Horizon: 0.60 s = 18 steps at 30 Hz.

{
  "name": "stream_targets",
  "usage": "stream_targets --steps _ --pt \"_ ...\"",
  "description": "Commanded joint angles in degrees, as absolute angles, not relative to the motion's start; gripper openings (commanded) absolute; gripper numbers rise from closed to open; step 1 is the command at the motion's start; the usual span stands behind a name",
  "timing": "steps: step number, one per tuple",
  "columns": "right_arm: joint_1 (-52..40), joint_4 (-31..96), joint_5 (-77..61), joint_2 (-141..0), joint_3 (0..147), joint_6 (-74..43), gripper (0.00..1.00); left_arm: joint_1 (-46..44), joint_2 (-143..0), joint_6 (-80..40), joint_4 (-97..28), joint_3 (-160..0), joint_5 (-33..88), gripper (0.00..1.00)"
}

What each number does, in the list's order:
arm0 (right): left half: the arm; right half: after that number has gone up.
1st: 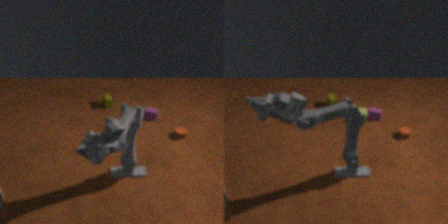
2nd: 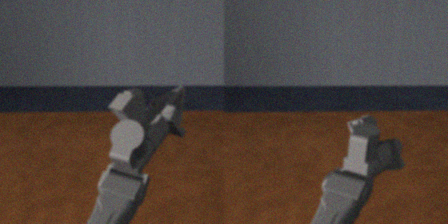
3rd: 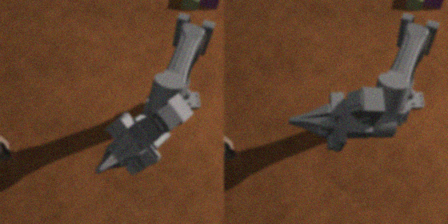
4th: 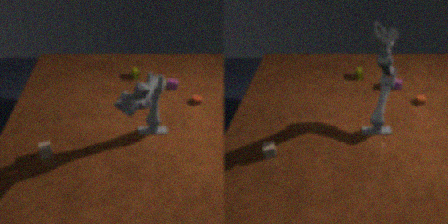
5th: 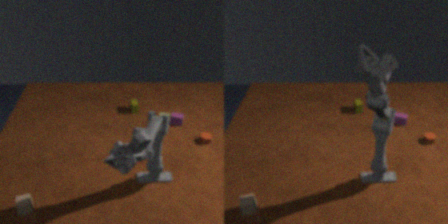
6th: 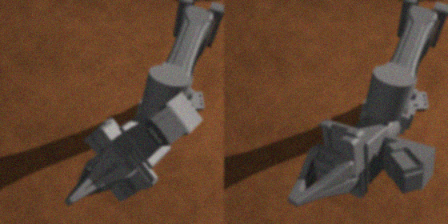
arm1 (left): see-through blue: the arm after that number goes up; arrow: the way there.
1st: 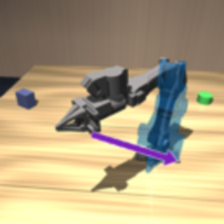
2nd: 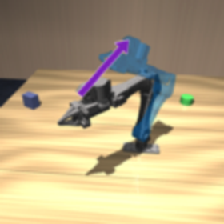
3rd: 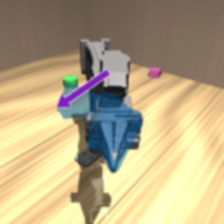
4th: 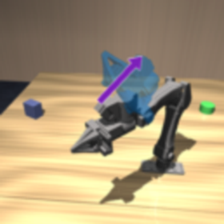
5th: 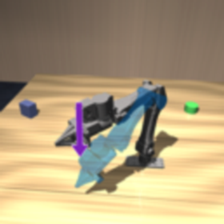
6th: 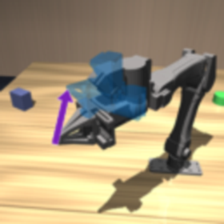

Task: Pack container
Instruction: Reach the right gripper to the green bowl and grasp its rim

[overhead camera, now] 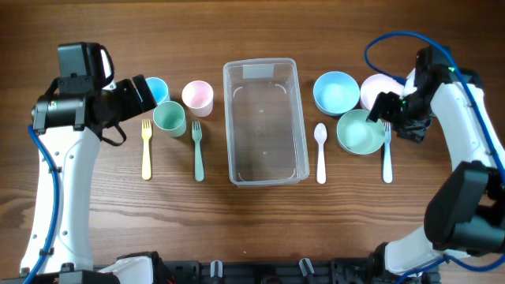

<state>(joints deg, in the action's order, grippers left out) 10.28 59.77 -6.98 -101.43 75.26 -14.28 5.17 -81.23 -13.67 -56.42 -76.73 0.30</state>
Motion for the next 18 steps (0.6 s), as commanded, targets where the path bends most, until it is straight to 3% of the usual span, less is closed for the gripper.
stream_targets --steps 1,4,6,11,16,18 --pt "10.2 56.9 -4.6 -102.8 71.2 -16.4 0.80 5.4 -81.4 -13.8 -56.4 -78.0 0.5 1.00" --pt "10.2 52.9 -2.3 -102.8 66.6 -18.7 0.72 5.4 -81.4 -13.8 -56.4 -78.0 0.5 1.00" --pt "10.2 51.2 -2.4 -102.8 64.9 -19.8 0.61 5.4 -81.4 -13.8 -56.4 -78.0 0.5 1.00" --pt "10.2 49.1 -2.3 -102.8 64.1 -19.6 0.25 5.4 -81.4 -13.8 -56.4 -78.0 0.6 1.00" --pt "10.2 48.7 -2.4 -102.0 66.4 -19.3 0.05 5.4 -81.4 -13.8 -56.4 -78.0 0.6 1.00" --pt "10.1 49.3 -2.6 -99.3 68.2 -19.2 0.04 5.4 -81.4 -13.8 -56.4 -78.0 0.5 1.00"
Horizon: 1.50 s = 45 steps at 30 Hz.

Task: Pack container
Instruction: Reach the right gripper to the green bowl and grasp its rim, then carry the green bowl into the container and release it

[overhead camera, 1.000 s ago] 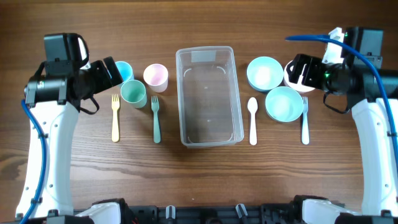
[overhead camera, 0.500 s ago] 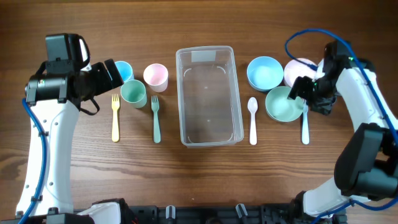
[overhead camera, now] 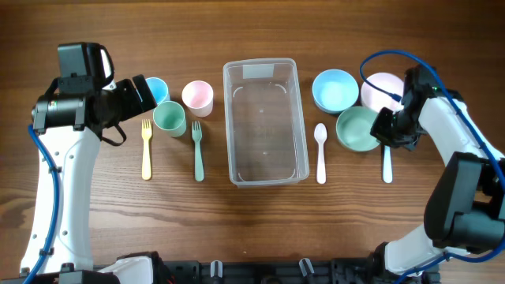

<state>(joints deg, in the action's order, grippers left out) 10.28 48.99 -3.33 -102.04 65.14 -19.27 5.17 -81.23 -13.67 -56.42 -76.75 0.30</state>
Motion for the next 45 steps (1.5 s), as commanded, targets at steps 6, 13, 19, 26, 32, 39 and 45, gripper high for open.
stream_targets --steps 6,13,19,26,32,39,45 --pt "6.7 54.3 -6.8 -83.5 73.9 -19.3 0.04 5.4 -81.4 -13.8 -56.4 -78.0 0.5 1.00" --pt "-8.0 42.9 -16.6 -74.1 75.7 -14.9 0.04 5.4 -81.4 -13.8 -56.4 -78.0 0.5 1.00" --pt "-19.5 43.4 -11.3 -91.9 85.9 -10.2 0.04 5.4 -81.4 -13.8 -56.4 -78.0 0.5 1.00" --pt "-21.1 58.1 -7.9 -111.8 105.0 -9.0 0.04 5.4 -81.4 -13.8 -56.4 -78.0 0.6 1.00" --pt "-23.9 58.7 -7.9 -120.6 104.9 -9.1 0.04 5.4 -81.4 -13.8 -56.4 -78.0 0.5 1.00" --pt "-23.9 50.3 -6.8 -124.0 104.9 -9.3 0.04 5.4 -81.4 -13.8 -56.4 -78.0 0.5 1.00" --pt "-23.9 48.2 -0.6 -123.8 105.0 -8.7 0.56 5.4 -81.4 -13.8 -56.4 -78.0 0.6 1.00"
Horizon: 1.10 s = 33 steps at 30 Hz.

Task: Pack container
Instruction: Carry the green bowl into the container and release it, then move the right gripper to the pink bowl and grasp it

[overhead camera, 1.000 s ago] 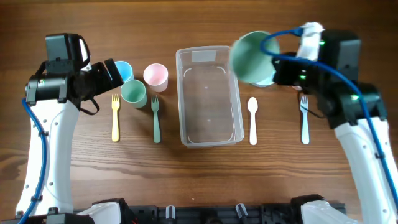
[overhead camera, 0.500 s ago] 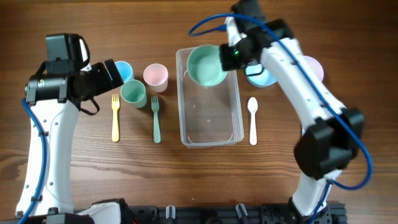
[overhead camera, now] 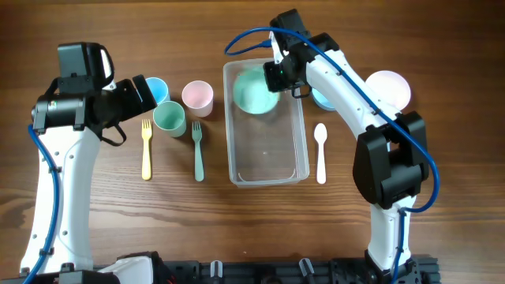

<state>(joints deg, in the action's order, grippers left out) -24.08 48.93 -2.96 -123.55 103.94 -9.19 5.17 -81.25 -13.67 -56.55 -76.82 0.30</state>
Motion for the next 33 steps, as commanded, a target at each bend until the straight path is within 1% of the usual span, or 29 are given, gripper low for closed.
stream_targets --steps 1,3,6,8,9,11,13,16,19,20,21,25,26,28,31,33 --pt "-23.9 48.0 -0.8 -123.3 105.1 -7.6 0.67 5.4 -81.4 -13.8 -56.4 -78.0 0.6 1.00" --pt "-23.9 48.1 -1.0 -120.8 105.1 -7.4 0.67 5.4 -81.4 -13.8 -56.4 -78.0 0.6 1.00" --pt "-23.8 48.3 -1.3 -111.5 105.1 -7.5 0.67 5.4 -81.4 -13.8 -56.4 -78.0 0.5 1.00" --pt "-23.0 49.9 -1.0 -106.0 105.1 -7.9 0.72 5.4 -81.4 -13.8 -56.4 -78.0 0.5 1.00" --pt "-21.6 52.6 0.2 -102.3 105.1 -9.8 0.83 5.4 -81.4 -13.8 -56.4 -78.0 0.6 1.00" --pt "-17.6 59.4 2.2 -99.1 105.1 -14.1 0.82 5.4 -81.4 -13.8 -56.4 -78.0 0.6 1.00" --pt "-12.6 63.0 2.4 -99.7 104.4 -15.7 0.81 5.4 -81.4 -13.8 -56.4 -78.0 0.5 1.00" --pt "-2.2 63.6 2.2 -103.0 100.8 -17.1 0.81 5.4 -81.4 -13.8 -56.4 -78.0 0.5 1.00" --pt "7.2 64.7 0.4 -109.8 100.5 -16.6 0.81 5.4 -81.4 -13.8 -56.4 -78.0 0.5 1.00" --pt "8.9 65.1 0.4 -111.7 100.5 -16.6 0.81 5.4 -81.4 -13.8 -56.4 -78.0 0.5 1.00" --pt "10.3 65.2 0.4 -113.6 100.5 -16.6 0.79 5.4 -81.4 -13.8 -56.4 -78.0 0.6 1.00" --pt "15.5 65.9 0.4 -120.6 100.5 -16.7 0.68 5.4 -81.4 -13.8 -56.4 -78.0 0.6 1.00" --pt "16.1 66.1 0.4 -121.6 100.5 -16.7 0.68 5.4 -81.4 -13.8 -56.4 -78.0 0.6 1.00" --pt "16.2 66.3 0.5 -123.2 100.4 -16.6 0.65 5.4 -81.4 -13.8 -56.4 -78.0 0.6 1.00" --pt "16.1 64.9 0.6 -124.2 99.4 -16.7 0.54 5.4 -81.4 -13.8 -56.4 -78.0 0.5 1.00" --pt "16.1 62.6 0.6 -124.3 97.2 -17.0 0.53 5.4 -81.4 -13.8 -56.4 -78.0 0.6 1.00"
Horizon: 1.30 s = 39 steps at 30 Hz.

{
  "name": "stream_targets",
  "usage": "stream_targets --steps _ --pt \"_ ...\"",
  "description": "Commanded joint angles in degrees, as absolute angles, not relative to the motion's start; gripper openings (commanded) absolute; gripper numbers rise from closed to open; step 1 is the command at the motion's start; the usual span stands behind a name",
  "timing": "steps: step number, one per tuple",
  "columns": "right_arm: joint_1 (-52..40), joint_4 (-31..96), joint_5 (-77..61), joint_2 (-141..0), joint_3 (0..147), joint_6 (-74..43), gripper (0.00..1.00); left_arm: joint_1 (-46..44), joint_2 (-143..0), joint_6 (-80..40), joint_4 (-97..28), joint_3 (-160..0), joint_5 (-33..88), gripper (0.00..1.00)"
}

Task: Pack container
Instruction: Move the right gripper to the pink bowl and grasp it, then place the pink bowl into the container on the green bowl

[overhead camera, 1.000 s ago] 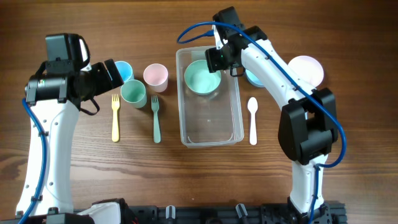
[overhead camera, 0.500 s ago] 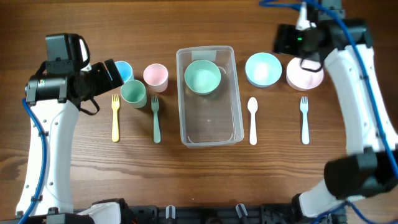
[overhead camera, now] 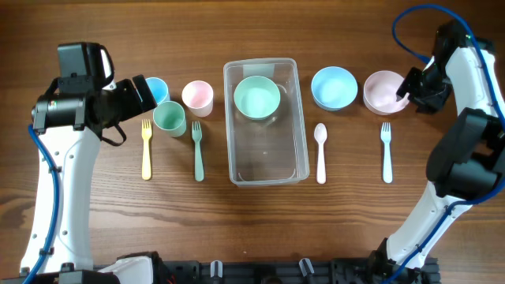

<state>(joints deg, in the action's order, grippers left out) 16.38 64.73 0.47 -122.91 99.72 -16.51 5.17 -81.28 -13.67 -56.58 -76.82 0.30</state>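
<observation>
A clear plastic container stands in the middle of the table. A green bowl rests inside it at the far end. To its right sit a blue bowl and a pink bowl. My right gripper hovers at the pink bowl's right rim, open and holding nothing. My left gripper hangs by the blue cup; its jaws are not clear from above.
Left of the container are a green cup, a pink cup, a yellow fork and a green fork. On the right lie a white spoon and a pale fork.
The right gripper let go of the green bowl, which now lies in the container's far end. The right arm has moved from over the container to the pink bowl's right rim. The left arm is unchanged.
The green bowl sat on the table right of the container with the right gripper at its rim. Then the gripper held it over the container's far end. Now the bowl rests inside and the gripper is at the pink bowl. The left arm stayed put throughout.
</observation>
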Motion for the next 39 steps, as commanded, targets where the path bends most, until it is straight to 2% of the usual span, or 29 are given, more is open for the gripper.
stream_targets --steps 1,3,6,7,9,16,21,23,26,29,32,39 --pt "16.1 61.8 0.7 -124.3 96.4 -17.4 0.49 5.4 -81.4 -13.8 -56.4 -78.0 0.5 1.00" --pt "16.1 60.4 1.5 -124.3 95.9 -18.4 0.33 5.4 -81.4 -13.8 -56.4 -78.0 0.6 1.00" --pt "16.1 60.3 1.5 -124.3 95.9 -18.4 0.31 5.4 -81.4 -13.8 -56.4 -78.0 0.6 1.00" --pt "16.1 60.3 1.5 -124.3 95.9 -18.1 0.25 5.4 -81.4 -13.8 -56.4 -78.0 0.6 1.00" --pt "16.1 59.8 1.5 -124.3 95.9 -18.0 0.04 5.4 -81.4 -13.8 -56.4 -78.0 0.5 1.00" --pt "16.1 60.9 1.7 -118.1 100.2 -18.2 0.04 5.4 -81.4 -13.8 -56.4 -78.0 0.5 1.00" --pt "15.0 63.3 -1.2 -102.5 104.2 -19.7 0.04 5.4 -81.4 -13.8 -56.4 -78.0 0.6 1.00" --pt "12.0 64.4 -5.1 -96.6 104.2 -19.5 0.04 5.4 -81.4 -13.8 -56.4 -78.0 0.5 1.00" --pt "1.0 66.5 -7.0 -92.7 104.2 -18.0 0.04 5.4 -81.4 -13.8 -56.4 -78.0 0.6 1.00" --pt "-13.7 64.9 -4.4 -95.6 104.1 -18.0 0.04 5.4 -81.4 -13.8 -56.4 -78.0 0.5 1.00" --pt "-21.9 60.6 -2.4 -102.4 104.1 -18.0 0.04 5.4 -81.4 -13.8 -56.4 -78.0 0.5 1.00" --pt "-25.9 56.0 -2.4 -122.0 104.1 -17.9 0.04 5.4 -81.4 -13.8 -56.4 -78.0 0.5 1.00"
